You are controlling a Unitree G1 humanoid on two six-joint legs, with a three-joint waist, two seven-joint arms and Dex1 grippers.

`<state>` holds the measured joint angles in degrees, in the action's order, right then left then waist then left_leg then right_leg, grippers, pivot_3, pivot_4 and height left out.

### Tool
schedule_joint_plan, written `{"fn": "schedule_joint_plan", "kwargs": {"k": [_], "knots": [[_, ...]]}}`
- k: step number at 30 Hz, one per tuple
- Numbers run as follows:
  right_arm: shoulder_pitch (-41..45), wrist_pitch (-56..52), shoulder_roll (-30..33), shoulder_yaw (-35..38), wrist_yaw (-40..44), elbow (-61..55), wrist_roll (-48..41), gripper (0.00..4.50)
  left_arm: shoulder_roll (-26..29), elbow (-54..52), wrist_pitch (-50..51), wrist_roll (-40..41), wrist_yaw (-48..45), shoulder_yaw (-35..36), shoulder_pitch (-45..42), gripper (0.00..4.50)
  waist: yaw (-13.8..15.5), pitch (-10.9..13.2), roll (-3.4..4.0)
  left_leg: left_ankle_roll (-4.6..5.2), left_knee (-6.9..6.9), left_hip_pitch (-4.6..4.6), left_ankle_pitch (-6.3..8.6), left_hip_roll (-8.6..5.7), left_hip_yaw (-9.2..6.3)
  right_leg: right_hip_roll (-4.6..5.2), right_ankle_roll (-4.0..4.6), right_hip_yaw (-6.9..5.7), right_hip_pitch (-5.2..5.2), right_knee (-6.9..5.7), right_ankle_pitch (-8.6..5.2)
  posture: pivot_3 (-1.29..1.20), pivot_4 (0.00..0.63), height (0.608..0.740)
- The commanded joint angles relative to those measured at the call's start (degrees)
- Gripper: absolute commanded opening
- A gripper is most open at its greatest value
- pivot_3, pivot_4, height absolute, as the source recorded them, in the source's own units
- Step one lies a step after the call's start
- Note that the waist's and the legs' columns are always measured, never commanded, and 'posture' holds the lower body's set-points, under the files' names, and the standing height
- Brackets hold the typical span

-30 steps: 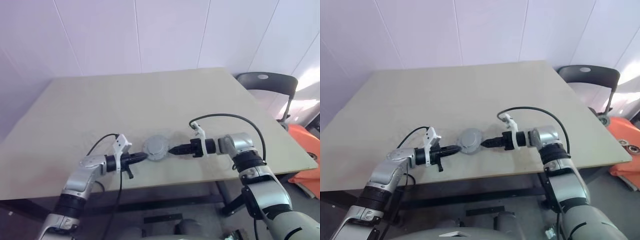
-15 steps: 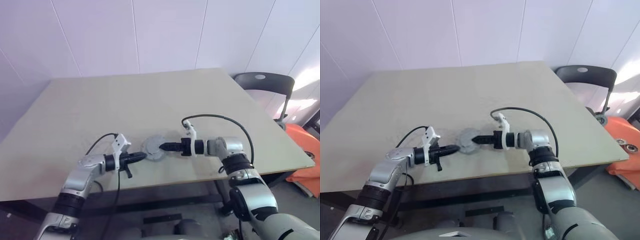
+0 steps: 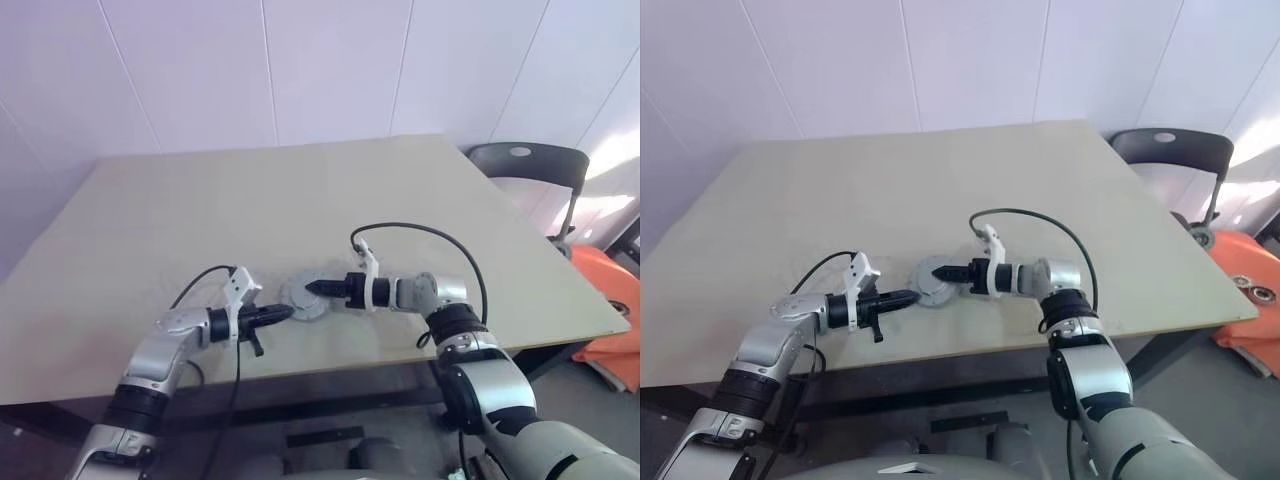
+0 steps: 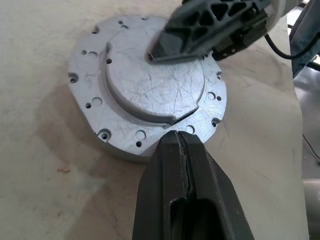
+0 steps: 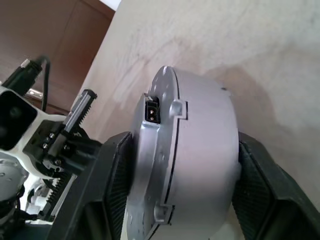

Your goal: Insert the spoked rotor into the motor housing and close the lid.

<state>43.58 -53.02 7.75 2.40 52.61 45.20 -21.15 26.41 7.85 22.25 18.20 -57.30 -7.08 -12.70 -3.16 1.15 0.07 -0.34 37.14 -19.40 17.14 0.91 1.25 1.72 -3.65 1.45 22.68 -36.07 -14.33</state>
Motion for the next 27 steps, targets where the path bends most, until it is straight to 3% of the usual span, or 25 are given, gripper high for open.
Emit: {"fn": "schedule_joint_plan", "kwargs": {"k": [1, 14, 19, 27], "knots": [[-0.06, 1.04, -0.63, -0.76, -3.61, 2.09, 1.90, 2.41, 0.41, 2.27, 2.03, -1.86, 1.01, -1.55, 0.88, 0.00, -0.16, 0.00, 0.01, 0.00, 0.00, 0.00, 0.00, 0.00, 0.00, 0.00, -0.01, 0.00, 0.00, 0.00, -0.01, 0.00, 0.000, 0.740], [0.84, 2.01, -0.61, -1.07, -3.94, 4.21, 2.40, 2.38, 1.27, 1.26, 1.96, -0.91, 1.41, 0.50, 0.18, 0.00, -0.64, 0.00, 0.05, 0.00, 0.01, 0.03, 0.00, 0.00, -0.01, 0.03, -0.05, 0.00, -0.03, -0.01, -0.04, 0.00, 0.000, 0.740], [1.75, 1.36, -0.52, -0.38, -3.32, 5.02, 1.70, 2.38, 5.09, -7.44, 5.94, 5.29, 0.24, 7.15, -1.92, 0.00, -0.88, 0.25, -0.04, 0.00, -0.01, -0.08, 0.00, 0.02, -0.02, 0.00, -0.05, 0.01, 0.13, -0.04, -0.03, 0.00, 0.000, 0.740], [5.96, -2.28, -1.32, 10.36, -7.79, 13.15, -4.81, 2.38, 6.62, -14.02, 12.00, 14.57, 5.29, 18.61, -4.11, 0.00, -0.82, 0.42, -0.20, 0.00, -0.06, -0.96, -0.01, 0.00, -0.01, 0.02, -0.07, 0.00, 0.94, 0.00, 0.25, 0.00, 0.000, 0.740]]}}
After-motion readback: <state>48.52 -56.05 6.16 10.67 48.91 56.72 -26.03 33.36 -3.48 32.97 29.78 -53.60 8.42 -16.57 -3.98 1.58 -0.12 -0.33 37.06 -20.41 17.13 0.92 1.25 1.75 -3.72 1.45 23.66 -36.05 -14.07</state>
